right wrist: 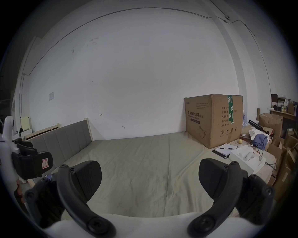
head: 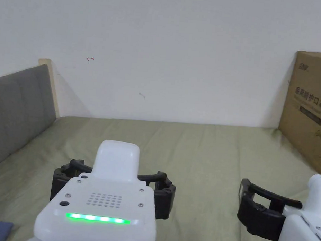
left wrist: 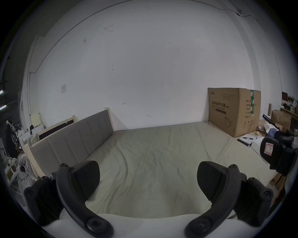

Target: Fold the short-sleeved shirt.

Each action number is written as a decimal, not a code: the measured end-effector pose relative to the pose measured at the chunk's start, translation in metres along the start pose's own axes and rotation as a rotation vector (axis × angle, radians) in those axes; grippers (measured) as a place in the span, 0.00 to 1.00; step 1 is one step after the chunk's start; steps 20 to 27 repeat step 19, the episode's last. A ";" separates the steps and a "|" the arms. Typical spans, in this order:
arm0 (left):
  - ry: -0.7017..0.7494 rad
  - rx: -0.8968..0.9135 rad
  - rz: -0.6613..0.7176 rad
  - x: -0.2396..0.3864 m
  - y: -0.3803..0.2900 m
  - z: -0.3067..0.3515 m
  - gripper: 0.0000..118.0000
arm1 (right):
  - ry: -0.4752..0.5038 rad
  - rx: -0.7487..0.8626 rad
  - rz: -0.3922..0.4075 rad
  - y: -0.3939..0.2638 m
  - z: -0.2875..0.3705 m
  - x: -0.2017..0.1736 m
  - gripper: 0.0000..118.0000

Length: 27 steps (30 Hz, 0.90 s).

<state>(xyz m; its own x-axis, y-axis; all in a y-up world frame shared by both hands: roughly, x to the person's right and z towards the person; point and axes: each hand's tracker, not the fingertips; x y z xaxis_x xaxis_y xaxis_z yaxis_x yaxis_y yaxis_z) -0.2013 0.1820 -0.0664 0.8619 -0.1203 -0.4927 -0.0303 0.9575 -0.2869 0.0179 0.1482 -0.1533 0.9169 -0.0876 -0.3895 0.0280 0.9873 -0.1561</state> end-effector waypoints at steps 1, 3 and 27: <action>-0.001 -0.010 0.018 -0.002 0.000 0.000 1.00 | 0.001 -0.005 -0.012 0.000 0.000 0.000 1.00; -0.073 -0.035 0.070 -0.007 0.001 0.002 1.00 | 0.035 -0.028 -0.059 -0.001 -0.002 0.002 1.00; -0.111 -0.051 0.131 -0.020 0.000 0.005 1.00 | 0.041 -0.033 -0.053 -0.002 0.001 0.001 1.00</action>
